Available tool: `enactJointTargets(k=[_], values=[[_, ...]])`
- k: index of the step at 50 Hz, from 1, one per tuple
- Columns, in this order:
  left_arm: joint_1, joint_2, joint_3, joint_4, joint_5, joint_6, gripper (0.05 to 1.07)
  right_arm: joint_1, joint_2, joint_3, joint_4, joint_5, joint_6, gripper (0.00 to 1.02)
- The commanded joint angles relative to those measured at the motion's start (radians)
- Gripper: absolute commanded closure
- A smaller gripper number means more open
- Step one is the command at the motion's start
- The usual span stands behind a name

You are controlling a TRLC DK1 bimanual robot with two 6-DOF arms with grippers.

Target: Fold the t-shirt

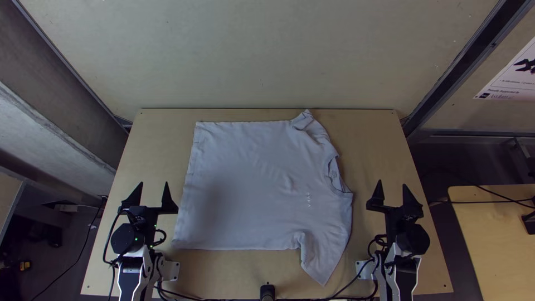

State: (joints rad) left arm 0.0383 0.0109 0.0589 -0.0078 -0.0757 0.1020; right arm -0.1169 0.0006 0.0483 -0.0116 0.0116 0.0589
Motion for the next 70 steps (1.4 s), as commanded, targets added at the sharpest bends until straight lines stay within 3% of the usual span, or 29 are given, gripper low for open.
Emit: enactJointTargets(k=[1, 9, 31, 60, 70], values=[[0.006, -0.006, 0.024, -0.046, -0.019, 0.004, 0.1, 0.011, 0.002, 0.074, 0.005, 0.008, -0.001, 0.04], [0.011, 0.04, 0.111, -0.032, -0.019, 0.01, 0.1, 0.011, 0.088, 0.16, 0.03, 0.007, -0.025, 0.04], [0.009, 0.494, 0.567, -0.027, -0.015, 0.008, 0.1, 0.01, 0.487, 0.539, 0.062, 0.008, -0.06, 0.04], [0.0, 1.018, 1.156, -0.17, -0.019, -0.044, 0.1, 0.031, 0.954, 1.001, 0.015, 0.008, -0.091, 0.04], [0.0, 1.16, 1.297, -0.224, -0.024, -0.113, 0.1, 0.065, 1.144, 1.225, -0.188, 0.007, -0.09, 0.04]])
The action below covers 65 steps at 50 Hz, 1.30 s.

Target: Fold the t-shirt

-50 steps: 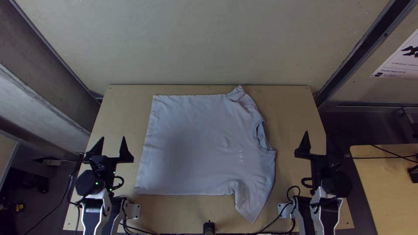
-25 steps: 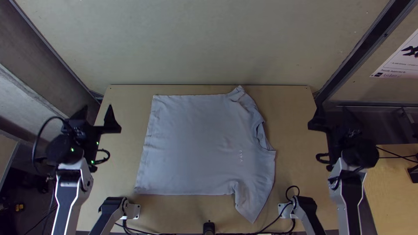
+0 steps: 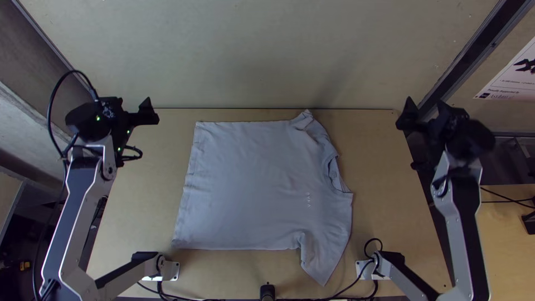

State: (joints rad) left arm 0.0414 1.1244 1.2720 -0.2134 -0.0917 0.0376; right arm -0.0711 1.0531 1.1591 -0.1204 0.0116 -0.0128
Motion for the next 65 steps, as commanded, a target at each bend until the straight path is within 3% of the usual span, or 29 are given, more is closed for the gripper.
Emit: enactJointTargets(k=[1, 9, 19, 43, 65], values=[[-0.003, 0.063, 0.101, -0.032, -0.008, -0.053, 0.1, 0.024, 0.111, 0.139, -0.108, 0.007, -0.016, 0.04], [-0.026, 0.227, 0.273, -0.196, -0.005, -0.093, 0.1, 0.051, 0.222, 0.238, -0.185, 0.007, -0.004, 0.04], [-0.075, 0.371, 0.382, -0.251, -0.008, -0.111, 0.1, 0.086, 0.306, 0.275, -0.188, 0.007, 0.011, 0.04], [-0.083, 0.833, 0.685, -0.538, -0.008, -0.197, 0.1, 0.128, 0.435, 0.298, -0.277, 0.007, 0.146, 0.04], [-0.063, 1.127, 0.912, -0.555, -0.008, -0.186, 0.1, 0.117, 0.545, 0.307, -0.335, -0.018, 0.191, 0.04]])
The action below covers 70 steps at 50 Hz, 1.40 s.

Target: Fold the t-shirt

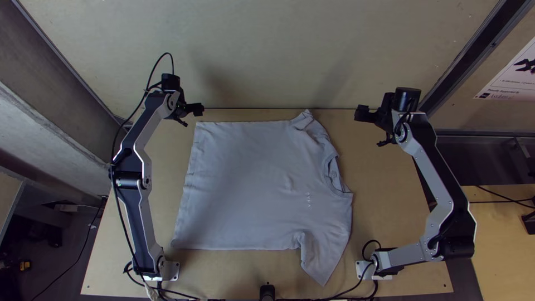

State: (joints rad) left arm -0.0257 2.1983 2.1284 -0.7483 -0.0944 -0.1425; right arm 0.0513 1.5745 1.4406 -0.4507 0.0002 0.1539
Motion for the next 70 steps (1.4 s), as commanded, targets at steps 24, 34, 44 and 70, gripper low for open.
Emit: enactJointTargets(k=[24, 34, 44, 70], values=[[0.009, 0.149, 0.073, -0.079, -0.038, 0.014, 0.11, -0.016, 0.082, 0.063, -0.005, -0.006, 0.052, 0.04], [-0.013, 0.178, 0.076, -0.082, -0.061, 0.021, 0.11, -0.014, 0.091, 0.057, -0.014, -0.006, 0.072, 0.04], [-0.023, 0.215, 0.1, -0.075, -0.08, 0.027, 0.11, -0.011, 0.093, 0.049, -0.023, -0.006, 0.082, 0.04], [-0.069, 0.17, 0.074, -0.066, -0.094, 0.077, 1.05, -0.007, 0.173, 0.121, -0.069, 0.004, 0.118, 0.05]])
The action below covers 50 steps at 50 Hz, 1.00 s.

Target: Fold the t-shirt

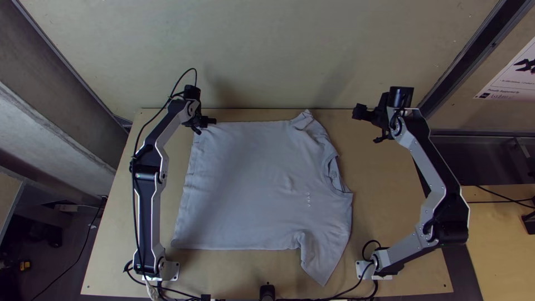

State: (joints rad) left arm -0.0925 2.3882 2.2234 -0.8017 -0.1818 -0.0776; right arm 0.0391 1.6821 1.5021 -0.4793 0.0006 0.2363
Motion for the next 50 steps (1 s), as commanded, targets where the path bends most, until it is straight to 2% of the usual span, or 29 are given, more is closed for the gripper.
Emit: enactJointTargets(k=[1, 9, 15, 19, 28, 44, 50], values=[[-0.003, -0.024, -0.024, -0.013, -0.007, 0.012, 1.05, 0.007, 0.077, 0.075, -0.056, 0.004, 0.038, 0.05], [0.005, -0.041, -0.03, -0.03, 0.002, 0.004, 1.05, 0.016, 0.159, 0.15, -0.081, 0.004, 0.018, 0.05], [0.007, -0.057, -0.03, -0.048, 0.013, 0.007, 1.05, 0.038, 0.261, 0.268, -0.168, 0.002, -0.043, 0.08], [0.007, -0.069, -0.03, -0.05, 0.018, 0.004, 1.05, 0.044, 0.332, 0.346, -0.222, -0.014, -0.052, 0.13], [-0.001, -0.095, -0.028, -0.051, 0.022, 0.012, 1.05, 0.058, 0.461, 0.466, -0.286, -0.062, -0.075, 0.13], [0.0, -0.116, -0.024, -0.062, 0.024, 0.013, 1.05, 0.094, 0.692, 0.715, -0.39, -0.067, -0.135, 0.13], [0.0, -0.116, -0.025, -0.071, 0.024, 0.012, 1.05, 0.11, 0.737, 0.762, -0.39, -0.067, -0.141, 0.21]])
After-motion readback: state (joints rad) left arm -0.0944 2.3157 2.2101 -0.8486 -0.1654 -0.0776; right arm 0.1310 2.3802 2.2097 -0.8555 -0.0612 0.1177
